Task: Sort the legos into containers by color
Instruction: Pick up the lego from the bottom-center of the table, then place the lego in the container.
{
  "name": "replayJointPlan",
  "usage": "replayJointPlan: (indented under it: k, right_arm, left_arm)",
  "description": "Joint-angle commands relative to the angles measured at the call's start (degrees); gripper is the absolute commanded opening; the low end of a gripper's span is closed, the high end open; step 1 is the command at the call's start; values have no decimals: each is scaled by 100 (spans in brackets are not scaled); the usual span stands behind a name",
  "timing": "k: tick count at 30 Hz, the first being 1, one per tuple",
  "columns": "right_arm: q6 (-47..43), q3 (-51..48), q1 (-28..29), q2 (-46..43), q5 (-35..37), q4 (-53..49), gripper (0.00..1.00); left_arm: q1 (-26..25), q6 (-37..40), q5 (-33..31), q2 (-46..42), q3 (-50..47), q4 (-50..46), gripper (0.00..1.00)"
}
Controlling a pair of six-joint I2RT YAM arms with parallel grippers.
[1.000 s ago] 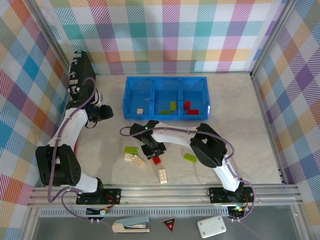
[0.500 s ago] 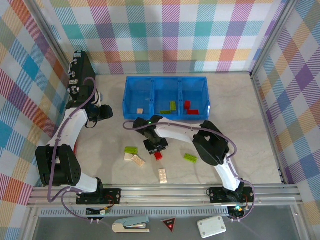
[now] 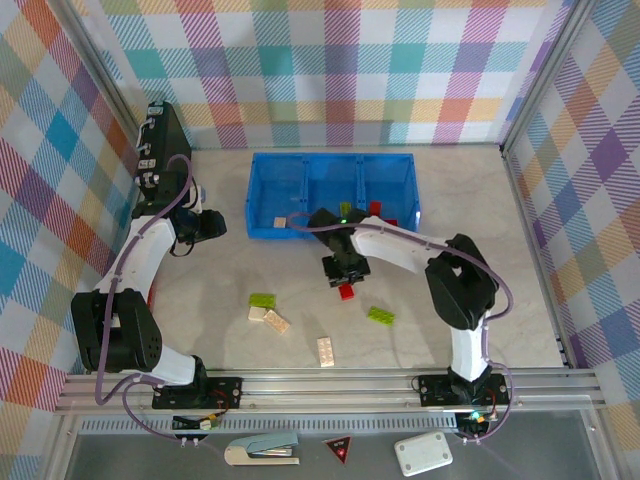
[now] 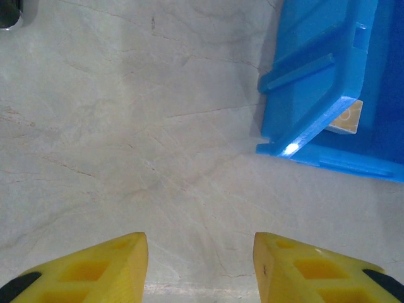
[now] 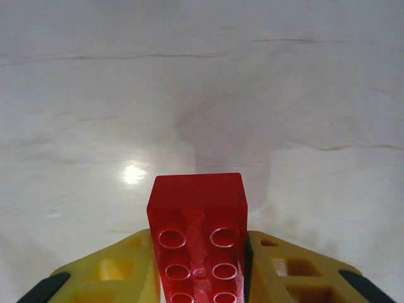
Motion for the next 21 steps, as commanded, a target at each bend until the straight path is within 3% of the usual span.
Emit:
replayJointPlan:
  k: [1,11,21]
  right_arm:
    - [-255,-378,-377,-417,45,54,34]
    - [-578,-1116,-1394,-1029,-19,176,33]
    - [-841,-371,-1862,-831,-157,47,34]
  left_arm:
    - [86,90,78,-110,-49,75,48]
    - [90,98,89,-105,-49,74,48]
    - [90,108,94,-172,-59,74,47]
